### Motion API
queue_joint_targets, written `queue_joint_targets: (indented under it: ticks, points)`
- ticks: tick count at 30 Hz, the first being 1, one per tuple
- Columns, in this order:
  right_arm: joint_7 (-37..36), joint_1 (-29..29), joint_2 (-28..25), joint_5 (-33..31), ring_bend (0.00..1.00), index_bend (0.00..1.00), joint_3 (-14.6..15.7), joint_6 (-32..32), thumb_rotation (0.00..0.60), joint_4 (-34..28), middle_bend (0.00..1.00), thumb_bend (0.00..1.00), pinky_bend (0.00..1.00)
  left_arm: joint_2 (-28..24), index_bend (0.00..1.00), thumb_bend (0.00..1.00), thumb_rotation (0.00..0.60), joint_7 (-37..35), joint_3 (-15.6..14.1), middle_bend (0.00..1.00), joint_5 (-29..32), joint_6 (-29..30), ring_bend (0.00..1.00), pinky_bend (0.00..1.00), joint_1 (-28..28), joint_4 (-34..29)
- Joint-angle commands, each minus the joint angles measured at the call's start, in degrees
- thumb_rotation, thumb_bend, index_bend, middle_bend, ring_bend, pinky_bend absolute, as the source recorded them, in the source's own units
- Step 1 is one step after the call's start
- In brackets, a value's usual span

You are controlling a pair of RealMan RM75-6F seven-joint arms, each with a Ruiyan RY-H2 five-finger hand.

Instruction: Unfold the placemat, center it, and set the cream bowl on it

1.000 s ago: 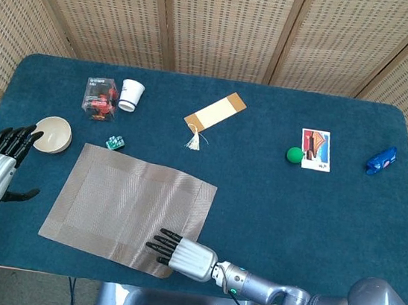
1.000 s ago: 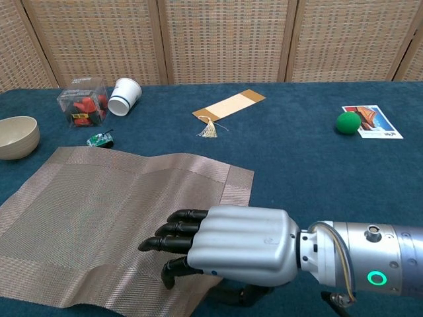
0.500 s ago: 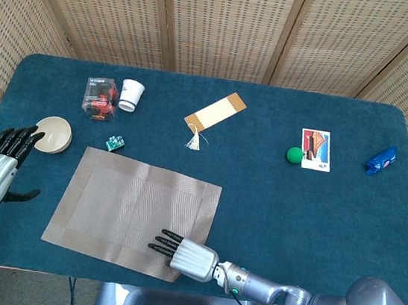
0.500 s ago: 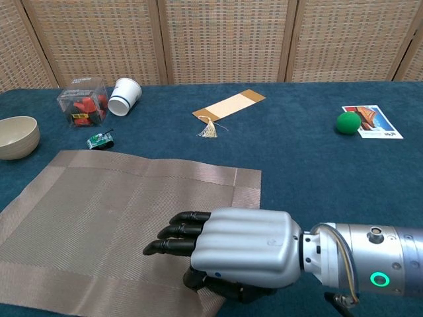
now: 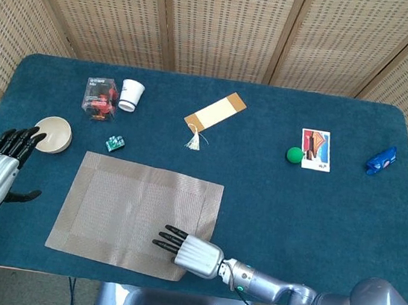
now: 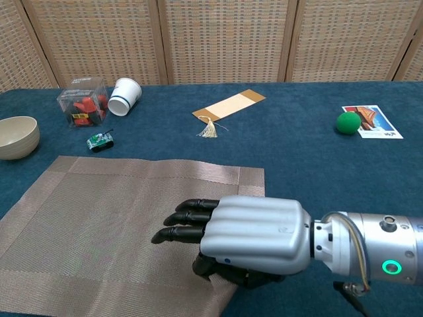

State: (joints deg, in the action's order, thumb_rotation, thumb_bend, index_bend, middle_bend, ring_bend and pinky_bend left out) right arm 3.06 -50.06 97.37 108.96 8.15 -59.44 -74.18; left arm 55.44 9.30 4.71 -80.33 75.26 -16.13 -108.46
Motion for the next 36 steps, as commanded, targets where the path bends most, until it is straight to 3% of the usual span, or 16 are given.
queue_joint_targets:
  ticks: [1,13,27,36]
  points:
    - [0.5,0.7,-2.6,0.3,0.00,0.72,0.4,-1.5,0.600,-0.1,0.14,0.74,0.00,0.0,0.00,0.00,0.600,0.0,0.0,0.00,-0.1,-0.1,0.00,0.00,-0.1,0.0]
    - [0.8,7.7,-13.8,-1.4,0.00,0.73,4.9,-7.5,0.600,1.1,0.14,0.74,0.00,0.3,0.00,0.00,0.600,0.9,-0.6,0.00,-1.3,-0.1,0.00,0.00,0.0,-0.5]
    - [1.1,14.5,-16.2,-2.5,0.00,0.74,7.7,-10.0,0.600,0.6,0.15,0.74,0.00,0.9,0.00,0.00,0.600,2.3,-0.7,0.00,-1.0,-0.5,0.00,0.00,-0.1,-0.8]
    - [3.8,13.2,-17.8,1.6,0.00,0.75,9.2,-7.2,0.600,-4.4,0.16,0.74,0.00,0.9,0.00,0.00,0.600,2.5,-0.7,0.00,-0.6,-0.9,0.00,0.00,-0.3,-0.7]
